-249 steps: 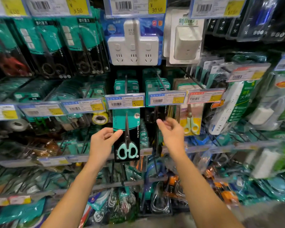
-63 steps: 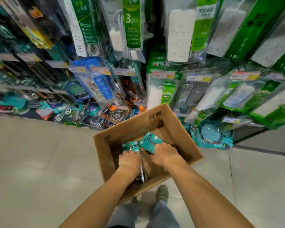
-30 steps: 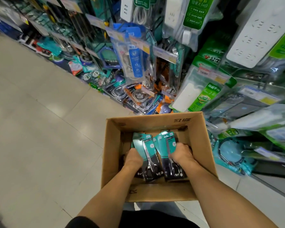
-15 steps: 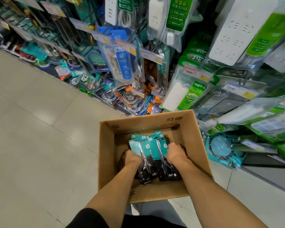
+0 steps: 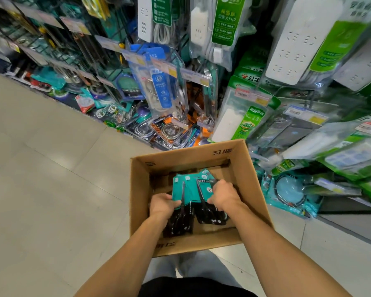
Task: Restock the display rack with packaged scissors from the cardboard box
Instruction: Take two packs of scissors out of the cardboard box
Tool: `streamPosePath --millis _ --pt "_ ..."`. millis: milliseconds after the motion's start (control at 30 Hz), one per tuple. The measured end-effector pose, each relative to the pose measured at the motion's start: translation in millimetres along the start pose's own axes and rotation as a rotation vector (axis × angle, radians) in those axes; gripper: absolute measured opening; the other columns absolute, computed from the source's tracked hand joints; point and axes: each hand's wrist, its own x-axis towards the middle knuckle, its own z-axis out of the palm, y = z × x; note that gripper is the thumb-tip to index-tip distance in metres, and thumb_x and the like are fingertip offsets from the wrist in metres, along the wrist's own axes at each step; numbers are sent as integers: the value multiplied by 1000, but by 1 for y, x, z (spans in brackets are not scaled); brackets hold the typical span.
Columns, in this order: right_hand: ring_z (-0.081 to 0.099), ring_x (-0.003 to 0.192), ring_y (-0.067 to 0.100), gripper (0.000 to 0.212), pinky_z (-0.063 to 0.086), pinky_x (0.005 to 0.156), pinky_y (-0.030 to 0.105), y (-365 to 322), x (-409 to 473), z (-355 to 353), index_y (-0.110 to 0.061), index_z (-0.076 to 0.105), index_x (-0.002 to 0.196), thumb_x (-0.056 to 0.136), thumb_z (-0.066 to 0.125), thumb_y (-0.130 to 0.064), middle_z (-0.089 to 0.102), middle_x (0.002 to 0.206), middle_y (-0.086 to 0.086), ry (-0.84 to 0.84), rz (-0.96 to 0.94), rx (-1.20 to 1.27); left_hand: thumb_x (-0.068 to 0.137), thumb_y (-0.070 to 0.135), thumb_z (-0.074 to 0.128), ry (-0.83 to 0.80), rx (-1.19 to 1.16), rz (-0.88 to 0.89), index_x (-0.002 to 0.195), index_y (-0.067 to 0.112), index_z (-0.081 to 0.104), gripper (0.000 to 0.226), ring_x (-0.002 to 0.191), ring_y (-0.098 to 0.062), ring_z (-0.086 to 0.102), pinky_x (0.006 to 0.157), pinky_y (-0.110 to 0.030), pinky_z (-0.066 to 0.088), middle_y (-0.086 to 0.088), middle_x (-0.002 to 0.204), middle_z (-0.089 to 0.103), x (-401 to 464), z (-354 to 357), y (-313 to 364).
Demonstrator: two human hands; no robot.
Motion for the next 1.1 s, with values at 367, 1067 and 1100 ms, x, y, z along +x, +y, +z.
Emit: streamPosePath --millis 367,1067,1100 --pt "69 93 8 7 48 52 12 3 -54 -22 -23 70 82 86 73 -28 73 107 -5 252 -250 475 89 26 72 226 -24 559 83 41 63 18 81 11 65 73 -10 55 27 84 65 -60 -23 19" --pt "72 97 12 15 60 81 34 -182 -150 -24 -20 74 101 88 71 -25 75 103 -3 381 -691 968 90 14 70 178 -424 1048 90 22 66 9 88 -11 73 72 -24 60 10 92 75 -76 -243 56" --pt "72 95 11 10 60 80 31 -200 -154 -16 -23 74 97 87 72 -22 76 99 -5 374 -715 980 90 13 70 167 -439 1050 91 18 66 6 88 -7 73 70 -19 58 12 92 75 -73 -264 52"
